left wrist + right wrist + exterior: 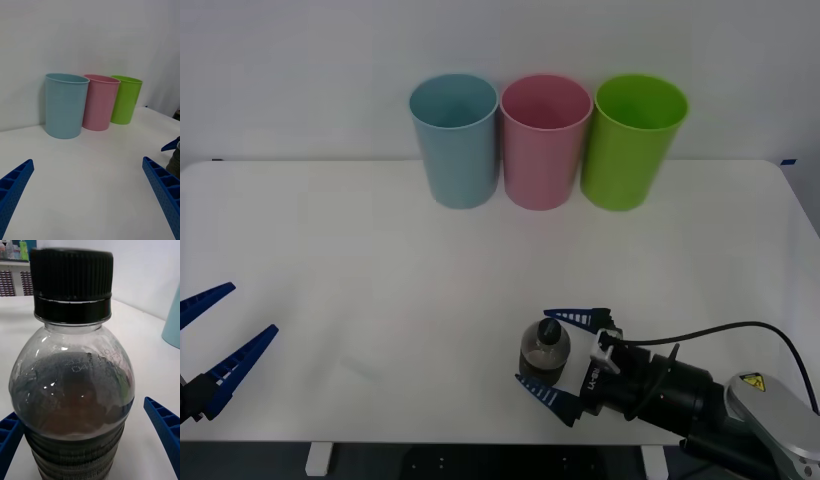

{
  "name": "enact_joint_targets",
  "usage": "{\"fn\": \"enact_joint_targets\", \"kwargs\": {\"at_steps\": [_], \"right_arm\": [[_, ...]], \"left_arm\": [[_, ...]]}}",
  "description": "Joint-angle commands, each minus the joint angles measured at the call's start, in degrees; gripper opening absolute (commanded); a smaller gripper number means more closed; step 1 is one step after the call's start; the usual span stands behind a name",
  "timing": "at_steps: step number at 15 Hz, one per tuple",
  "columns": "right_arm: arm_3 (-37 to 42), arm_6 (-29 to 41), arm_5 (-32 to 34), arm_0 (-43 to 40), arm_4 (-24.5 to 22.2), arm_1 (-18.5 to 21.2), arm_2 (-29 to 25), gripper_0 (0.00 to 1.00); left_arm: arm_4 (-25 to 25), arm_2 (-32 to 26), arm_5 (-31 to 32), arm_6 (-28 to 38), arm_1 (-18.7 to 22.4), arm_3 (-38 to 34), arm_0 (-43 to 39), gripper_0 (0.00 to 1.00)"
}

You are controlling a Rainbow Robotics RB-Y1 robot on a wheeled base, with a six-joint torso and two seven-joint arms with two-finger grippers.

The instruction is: Grasp the object on the table and drop it into the matching bin: aluminum can to the light blue bin, PET bottle to the pink bin.

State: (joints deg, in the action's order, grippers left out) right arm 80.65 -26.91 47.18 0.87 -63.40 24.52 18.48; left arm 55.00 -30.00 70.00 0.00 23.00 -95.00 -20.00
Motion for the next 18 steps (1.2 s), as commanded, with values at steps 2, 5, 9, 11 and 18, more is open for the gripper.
{"fn": "enact_joint_targets", "kwargs": {"at_steps": [2,5,9,11,18], "right_arm": [[-0.1,0.8,-0.1,0.0,-0.1,0.0,0.2,0.00],[0.0,0.8,0.0,0.1,0.0,0.0,0.2,0.00],[0.0,1.2,0.0,0.3,0.3,0.0,-0.2,0.00],[-0.1,1.5,-0.1,0.3,0.6,0.0,-1.1,0.00],[0.6,5.0,-1.3,0.3,1.7,0.1,-5.1,0.00]], "left_arm": [[0.0,0.0,0.0,0.0,0.0,0.0,0.0,1.00],[0.0,0.0,0.0,0.0,0.0,0.0,0.0,1.00],[0.0,0.0,0.0,0.0,0.0,0.0,0.0,1.00],[0.0,0.0,0.0,0.0,0.0,0.0,0.0,1.00],[0.0,0.0,0.0,0.0,0.0,0.0,0.0,1.00]]}}
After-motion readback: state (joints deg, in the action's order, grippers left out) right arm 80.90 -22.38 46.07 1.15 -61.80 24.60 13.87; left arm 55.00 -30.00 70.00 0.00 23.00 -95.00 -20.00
